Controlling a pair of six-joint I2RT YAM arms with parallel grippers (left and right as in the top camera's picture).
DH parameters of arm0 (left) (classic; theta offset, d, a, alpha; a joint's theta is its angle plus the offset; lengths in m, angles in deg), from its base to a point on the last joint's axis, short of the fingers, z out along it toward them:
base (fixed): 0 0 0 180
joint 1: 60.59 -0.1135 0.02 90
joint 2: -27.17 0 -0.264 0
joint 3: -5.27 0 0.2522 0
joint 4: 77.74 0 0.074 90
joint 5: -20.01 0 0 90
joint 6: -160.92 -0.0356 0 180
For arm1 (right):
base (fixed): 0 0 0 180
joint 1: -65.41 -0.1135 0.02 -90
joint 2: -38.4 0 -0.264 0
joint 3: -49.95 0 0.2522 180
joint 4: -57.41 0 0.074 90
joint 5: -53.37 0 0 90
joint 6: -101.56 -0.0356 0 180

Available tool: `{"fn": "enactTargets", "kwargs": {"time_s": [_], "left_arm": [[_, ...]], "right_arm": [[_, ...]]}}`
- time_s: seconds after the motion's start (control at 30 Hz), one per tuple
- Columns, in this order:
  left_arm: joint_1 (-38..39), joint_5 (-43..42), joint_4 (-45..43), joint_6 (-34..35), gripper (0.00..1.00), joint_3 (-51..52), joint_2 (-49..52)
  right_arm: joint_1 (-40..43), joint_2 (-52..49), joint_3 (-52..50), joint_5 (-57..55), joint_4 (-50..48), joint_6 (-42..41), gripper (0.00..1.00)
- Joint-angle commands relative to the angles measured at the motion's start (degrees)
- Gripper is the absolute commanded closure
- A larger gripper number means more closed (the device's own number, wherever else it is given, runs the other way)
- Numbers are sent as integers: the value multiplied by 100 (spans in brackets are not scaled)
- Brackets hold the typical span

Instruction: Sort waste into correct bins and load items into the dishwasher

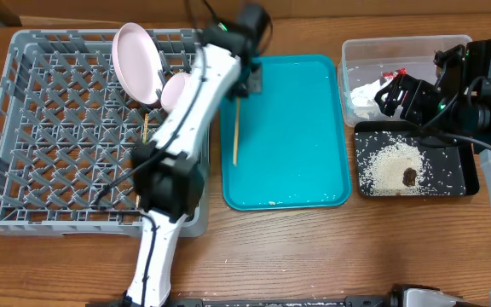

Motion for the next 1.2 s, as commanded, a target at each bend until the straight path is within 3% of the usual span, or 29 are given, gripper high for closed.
{"fn": "enactTargets", "kwargs": {"time_s": [0.0,0.13,0.2,0.47,0.7,1.0,1.03,1.1,1.17], "left_arm": [[-251,315,564,-649,96,-876,-940],[-898,702,1303,-1082,96,-973,-1665],[-1207,352,1303,-1574,96,-820,-1757],[-2031,146,1270,-1934,96,535,-1740],[-2138,144,138,-2157,96,2559,-1738],[-2157,166,-284,-2291,96,3279,-1738],[-2157,164,-286,-2291,89,3279,-1738],[-2155,162,-282,-2288,65,3279,-1738],[-2155,162,-284,-2212,58,3279,-1738]], "right_arm": [[-20,35,0,-15,-37,24,0],[-20,35,0,-17,-37,24,0],[-20,35,0,-17,-37,24,0],[-20,35,0,-15,-37,24,0],[-20,35,0,-15,-39,24,0],[-20,35,0,-15,-37,24,0],[-20,35,0,-17,-37,24,0],[-20,35,0,-17,-37,24,0],[-20,35,0,-17,-37,24,0]]}}
